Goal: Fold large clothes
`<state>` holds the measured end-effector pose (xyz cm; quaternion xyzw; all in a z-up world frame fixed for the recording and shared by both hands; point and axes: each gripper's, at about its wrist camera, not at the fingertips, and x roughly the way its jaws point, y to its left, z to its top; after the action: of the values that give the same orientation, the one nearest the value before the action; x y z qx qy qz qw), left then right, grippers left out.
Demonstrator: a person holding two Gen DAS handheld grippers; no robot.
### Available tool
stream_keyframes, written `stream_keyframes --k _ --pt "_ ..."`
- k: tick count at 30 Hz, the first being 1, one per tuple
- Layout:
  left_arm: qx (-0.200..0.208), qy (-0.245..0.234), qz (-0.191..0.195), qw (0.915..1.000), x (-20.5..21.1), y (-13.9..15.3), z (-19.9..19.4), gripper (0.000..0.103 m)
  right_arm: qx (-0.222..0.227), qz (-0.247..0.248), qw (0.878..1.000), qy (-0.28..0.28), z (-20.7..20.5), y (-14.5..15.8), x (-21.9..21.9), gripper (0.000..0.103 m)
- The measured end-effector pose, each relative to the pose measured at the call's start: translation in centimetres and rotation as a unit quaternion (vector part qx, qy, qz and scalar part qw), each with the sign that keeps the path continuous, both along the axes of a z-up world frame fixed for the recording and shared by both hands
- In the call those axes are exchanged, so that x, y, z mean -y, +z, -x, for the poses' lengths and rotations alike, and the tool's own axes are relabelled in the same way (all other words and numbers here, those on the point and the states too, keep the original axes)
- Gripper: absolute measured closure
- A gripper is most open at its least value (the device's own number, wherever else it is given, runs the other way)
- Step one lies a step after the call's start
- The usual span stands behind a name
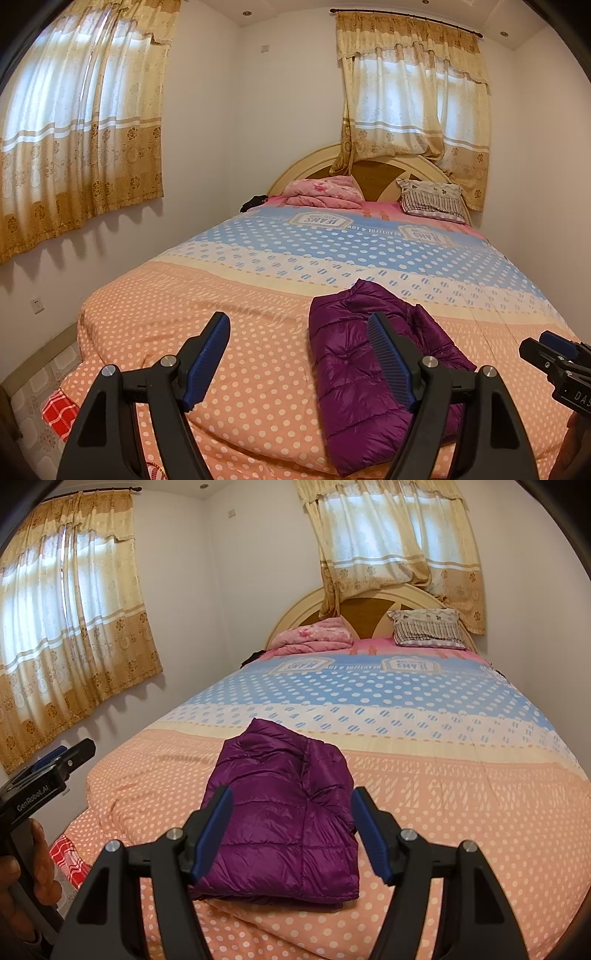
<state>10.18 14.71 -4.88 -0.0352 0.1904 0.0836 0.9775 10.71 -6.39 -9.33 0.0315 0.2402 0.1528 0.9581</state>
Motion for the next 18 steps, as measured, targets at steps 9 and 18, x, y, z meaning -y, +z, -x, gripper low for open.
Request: stream_keyframes --k 9,18 --pt "-0.001 -0.001 0.000 1.0000 -0.12 0.03 -0.06 0.026 -0.001 -0.002 1.000 0.001 -0.10 -0.19 -0.31 0.033" --pt "-0.002 -0.002 -0.002 1.0000 -0.14 0.11 -0.05 0.026 -0.003 -0.005 1.000 0.003 -0.01 -0.39 -0.41 0.033"
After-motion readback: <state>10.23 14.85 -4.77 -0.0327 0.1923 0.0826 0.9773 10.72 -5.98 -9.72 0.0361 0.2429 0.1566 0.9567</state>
